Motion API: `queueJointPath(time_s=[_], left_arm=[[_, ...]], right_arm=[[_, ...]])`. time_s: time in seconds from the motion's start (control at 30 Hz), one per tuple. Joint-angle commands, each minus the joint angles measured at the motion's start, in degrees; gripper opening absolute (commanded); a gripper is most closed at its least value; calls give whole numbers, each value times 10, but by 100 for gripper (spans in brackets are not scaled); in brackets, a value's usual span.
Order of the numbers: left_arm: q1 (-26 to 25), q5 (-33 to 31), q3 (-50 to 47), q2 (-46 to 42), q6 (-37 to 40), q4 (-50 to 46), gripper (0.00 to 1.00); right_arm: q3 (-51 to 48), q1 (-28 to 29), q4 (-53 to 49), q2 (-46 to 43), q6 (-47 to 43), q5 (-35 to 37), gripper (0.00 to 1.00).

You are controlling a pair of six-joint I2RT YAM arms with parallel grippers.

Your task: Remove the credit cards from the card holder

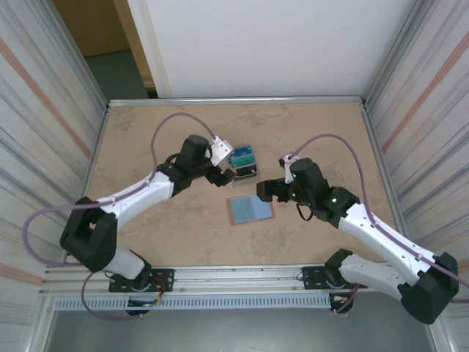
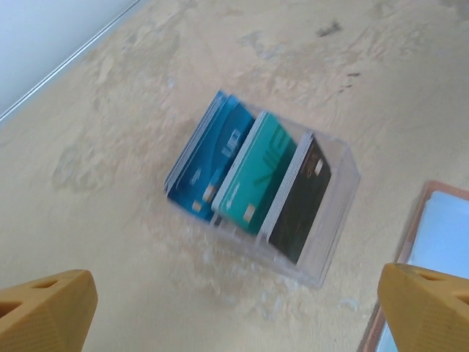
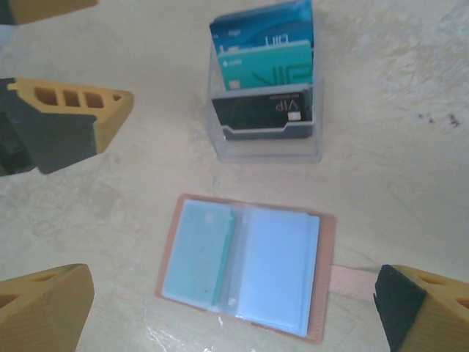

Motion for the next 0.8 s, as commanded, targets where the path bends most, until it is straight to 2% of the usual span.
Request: queueJointPath(time_s=[0.0,0.2,0.4,0.63,0.77], left_arm=[[-24,-136,-65,-64,-98,73,99],[-36,-234,-187,-179,-262,111,99],[-35,-362,-216,-260,-373,-10,99],[-30,-371,-238,-308,-402,-54,99],[-29,-368,-245,-317,-409,-62,99]], right_arm=[[31,20,-16,39,11,24,96],[70,56,-41,144,9,14,80],[112,107,-51,247,8,13,64],[158,144,-77,336,16,29,49],[171,157,-86,366,21,39,46]])
